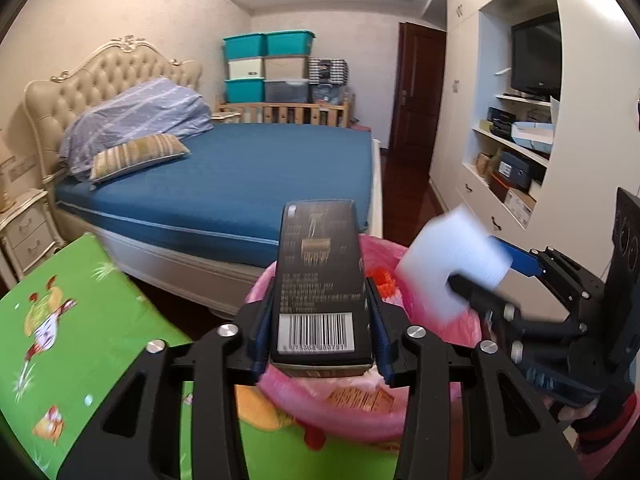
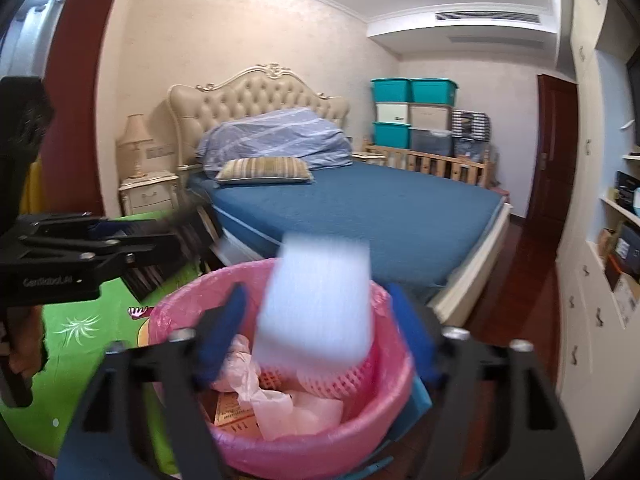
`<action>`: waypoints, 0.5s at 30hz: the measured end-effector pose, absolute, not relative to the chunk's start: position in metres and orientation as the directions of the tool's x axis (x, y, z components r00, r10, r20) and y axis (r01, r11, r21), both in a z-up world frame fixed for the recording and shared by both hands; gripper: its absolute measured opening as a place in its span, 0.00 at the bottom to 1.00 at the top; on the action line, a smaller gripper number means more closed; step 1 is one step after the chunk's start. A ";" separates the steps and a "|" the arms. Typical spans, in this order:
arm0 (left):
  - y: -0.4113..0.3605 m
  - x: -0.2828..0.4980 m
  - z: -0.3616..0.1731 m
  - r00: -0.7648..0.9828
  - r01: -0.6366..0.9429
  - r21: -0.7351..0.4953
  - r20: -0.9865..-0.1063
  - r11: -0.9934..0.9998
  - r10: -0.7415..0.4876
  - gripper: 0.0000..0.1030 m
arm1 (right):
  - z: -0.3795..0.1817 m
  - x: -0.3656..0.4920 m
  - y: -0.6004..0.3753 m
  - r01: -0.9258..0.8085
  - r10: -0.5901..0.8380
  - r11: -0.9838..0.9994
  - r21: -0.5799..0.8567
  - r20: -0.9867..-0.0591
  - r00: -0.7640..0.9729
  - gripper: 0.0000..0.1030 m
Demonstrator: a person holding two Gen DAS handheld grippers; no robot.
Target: Collect trash
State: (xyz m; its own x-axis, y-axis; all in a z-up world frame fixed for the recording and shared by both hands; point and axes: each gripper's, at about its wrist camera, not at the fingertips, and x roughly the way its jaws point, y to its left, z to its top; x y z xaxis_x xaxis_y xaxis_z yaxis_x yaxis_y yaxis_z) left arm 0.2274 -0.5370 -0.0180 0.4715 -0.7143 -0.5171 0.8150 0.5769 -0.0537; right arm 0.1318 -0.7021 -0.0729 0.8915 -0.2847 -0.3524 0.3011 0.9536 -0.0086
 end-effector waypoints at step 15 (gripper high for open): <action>-0.461 0.175 0.025 0.673 0.708 0.051 -0.353 0.705 -0.650 0.94 | -0.043 0.032 -0.687 0.405 -0.371 0.914 0.032 -0.338 0.865 0.93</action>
